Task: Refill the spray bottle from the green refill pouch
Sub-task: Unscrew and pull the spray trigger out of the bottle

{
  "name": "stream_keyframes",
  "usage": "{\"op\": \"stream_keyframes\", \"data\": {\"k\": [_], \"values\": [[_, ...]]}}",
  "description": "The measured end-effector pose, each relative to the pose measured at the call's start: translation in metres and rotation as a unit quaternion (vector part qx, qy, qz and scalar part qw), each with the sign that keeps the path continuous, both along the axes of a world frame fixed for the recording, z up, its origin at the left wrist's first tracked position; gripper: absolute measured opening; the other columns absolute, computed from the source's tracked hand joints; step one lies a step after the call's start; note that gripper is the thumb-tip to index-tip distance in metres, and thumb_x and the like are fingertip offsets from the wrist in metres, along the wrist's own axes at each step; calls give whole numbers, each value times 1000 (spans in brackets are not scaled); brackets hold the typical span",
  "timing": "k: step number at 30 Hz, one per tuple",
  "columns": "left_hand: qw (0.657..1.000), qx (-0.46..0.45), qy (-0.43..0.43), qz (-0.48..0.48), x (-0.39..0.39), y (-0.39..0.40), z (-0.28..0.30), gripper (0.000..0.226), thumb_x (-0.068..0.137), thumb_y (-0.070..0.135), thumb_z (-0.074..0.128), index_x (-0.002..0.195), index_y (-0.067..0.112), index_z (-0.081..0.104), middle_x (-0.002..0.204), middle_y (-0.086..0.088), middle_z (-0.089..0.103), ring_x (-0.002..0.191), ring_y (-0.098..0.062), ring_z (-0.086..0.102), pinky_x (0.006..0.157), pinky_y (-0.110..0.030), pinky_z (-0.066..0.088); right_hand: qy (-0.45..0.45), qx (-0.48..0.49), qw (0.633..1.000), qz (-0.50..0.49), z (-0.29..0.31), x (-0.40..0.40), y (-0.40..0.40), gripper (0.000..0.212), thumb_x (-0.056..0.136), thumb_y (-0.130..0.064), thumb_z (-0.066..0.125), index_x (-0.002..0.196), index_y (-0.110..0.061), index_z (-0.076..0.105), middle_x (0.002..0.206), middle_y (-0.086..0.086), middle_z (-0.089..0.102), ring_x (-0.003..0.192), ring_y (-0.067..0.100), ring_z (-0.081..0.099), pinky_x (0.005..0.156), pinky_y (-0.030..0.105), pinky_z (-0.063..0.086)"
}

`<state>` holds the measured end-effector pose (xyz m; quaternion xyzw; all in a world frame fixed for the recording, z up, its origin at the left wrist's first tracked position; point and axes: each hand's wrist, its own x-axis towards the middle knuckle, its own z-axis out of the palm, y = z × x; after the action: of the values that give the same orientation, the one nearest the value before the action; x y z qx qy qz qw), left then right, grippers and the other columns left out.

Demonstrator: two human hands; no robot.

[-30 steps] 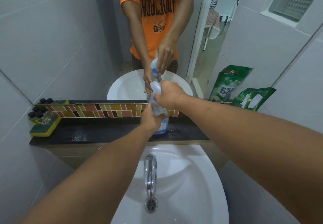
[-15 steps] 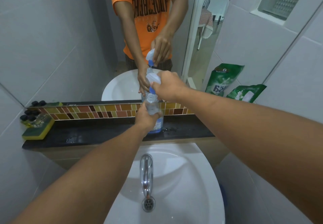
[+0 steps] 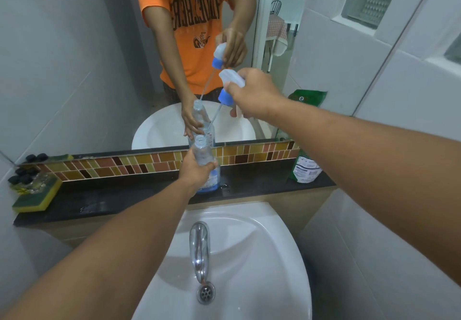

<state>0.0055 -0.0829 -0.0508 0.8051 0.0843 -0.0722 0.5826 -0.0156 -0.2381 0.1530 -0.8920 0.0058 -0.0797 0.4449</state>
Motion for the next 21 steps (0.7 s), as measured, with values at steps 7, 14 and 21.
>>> {"op": "stream_keyframes", "data": {"k": [7, 14, 21], "values": [[1000, -1, 2, 0, 1, 2, -2, 65, 83, 23, 80, 138, 30, 46, 128, 3, 60, 119, -26, 57, 101, -52, 49, -41, 71, 994, -72, 19, -7, -41, 16, 98, -33, 55, 91, -19, 61, 81, 8, 71, 57, 25, 74, 49, 40, 58], [1000, -10, 5, 0, 2, 2, -3, 65, 82, 24, 81, 137, 32, 47, 127, 3, 61, 118, -25, 58, 96, -48, 50, -23, 167, 976, -139, 12, -9, -78, 23, 94, -34, 55, 97, -12, 58, 63, 20, 71, 63, 26, 76, 42, 27, 50], [1000, -7, 3, 1, 1, 3, -3, 66, 82, 24, 81, 138, 30, 47, 126, 4, 60, 118, -25, 58, 99, -50, 49, -20, 187, 963, -194, -9, -12, -103, 19, 90, -30, 53, 95, -13, 57, 60, 18, 70, 63, 26, 76, 41, 27, 50]]}}
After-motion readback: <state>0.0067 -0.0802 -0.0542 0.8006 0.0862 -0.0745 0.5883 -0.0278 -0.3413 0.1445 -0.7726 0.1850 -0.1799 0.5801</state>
